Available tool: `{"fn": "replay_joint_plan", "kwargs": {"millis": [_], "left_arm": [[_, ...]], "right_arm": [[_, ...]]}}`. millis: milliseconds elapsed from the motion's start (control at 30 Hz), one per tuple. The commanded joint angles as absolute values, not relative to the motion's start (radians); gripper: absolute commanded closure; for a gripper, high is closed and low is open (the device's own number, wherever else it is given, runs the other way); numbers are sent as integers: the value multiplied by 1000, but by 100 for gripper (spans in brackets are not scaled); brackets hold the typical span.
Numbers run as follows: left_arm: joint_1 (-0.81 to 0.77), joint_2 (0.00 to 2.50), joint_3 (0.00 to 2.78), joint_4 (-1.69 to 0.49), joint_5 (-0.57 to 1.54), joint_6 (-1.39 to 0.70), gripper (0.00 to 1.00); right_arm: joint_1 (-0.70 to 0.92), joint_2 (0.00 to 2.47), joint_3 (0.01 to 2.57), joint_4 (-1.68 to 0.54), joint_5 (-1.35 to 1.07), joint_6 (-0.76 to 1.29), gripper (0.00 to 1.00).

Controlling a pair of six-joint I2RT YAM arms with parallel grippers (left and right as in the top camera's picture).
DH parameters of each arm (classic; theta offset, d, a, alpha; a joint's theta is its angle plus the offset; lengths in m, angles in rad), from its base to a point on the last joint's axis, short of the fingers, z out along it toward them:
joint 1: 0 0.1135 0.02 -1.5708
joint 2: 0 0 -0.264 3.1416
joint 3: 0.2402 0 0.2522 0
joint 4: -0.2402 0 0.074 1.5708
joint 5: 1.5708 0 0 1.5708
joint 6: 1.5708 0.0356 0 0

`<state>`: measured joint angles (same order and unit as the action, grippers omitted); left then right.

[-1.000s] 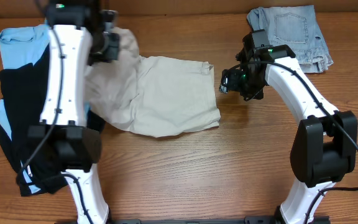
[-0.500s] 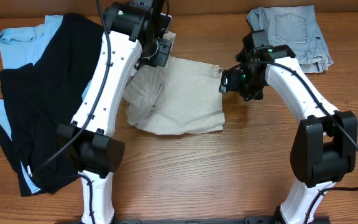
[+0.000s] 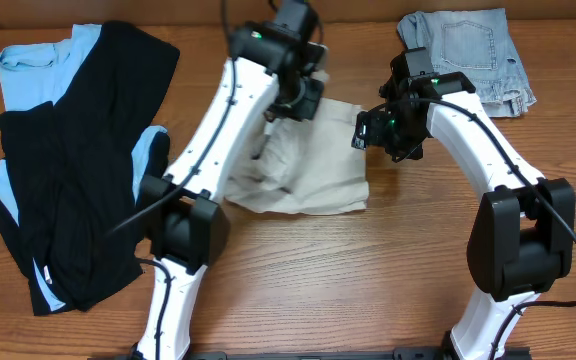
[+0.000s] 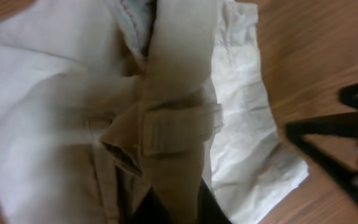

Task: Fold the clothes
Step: 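Fold the left end of the shorts rightward over the middle with left gripper, then grasp the folded beige shorts bundle with the right gripper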

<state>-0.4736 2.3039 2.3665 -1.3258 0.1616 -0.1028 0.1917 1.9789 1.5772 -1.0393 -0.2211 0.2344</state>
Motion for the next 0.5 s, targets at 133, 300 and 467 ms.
{"fn": "replay_joint_plan", "kwargs": {"millis": [133, 300, 467], "left_arm": [[-546, 2381, 2388, -1293, 218, -159, 0], [-505, 2374, 2391, -1280, 177, -166, 0], [-416, 2320, 2395, -1305, 181, -165, 0]], "right_arm": [[195, 1942, 1590, -1034, -227, 229, 14], [194, 1942, 1590, -1026, -230, 239, 14], [196, 1942, 1584, -995, -230, 237, 10]]}}
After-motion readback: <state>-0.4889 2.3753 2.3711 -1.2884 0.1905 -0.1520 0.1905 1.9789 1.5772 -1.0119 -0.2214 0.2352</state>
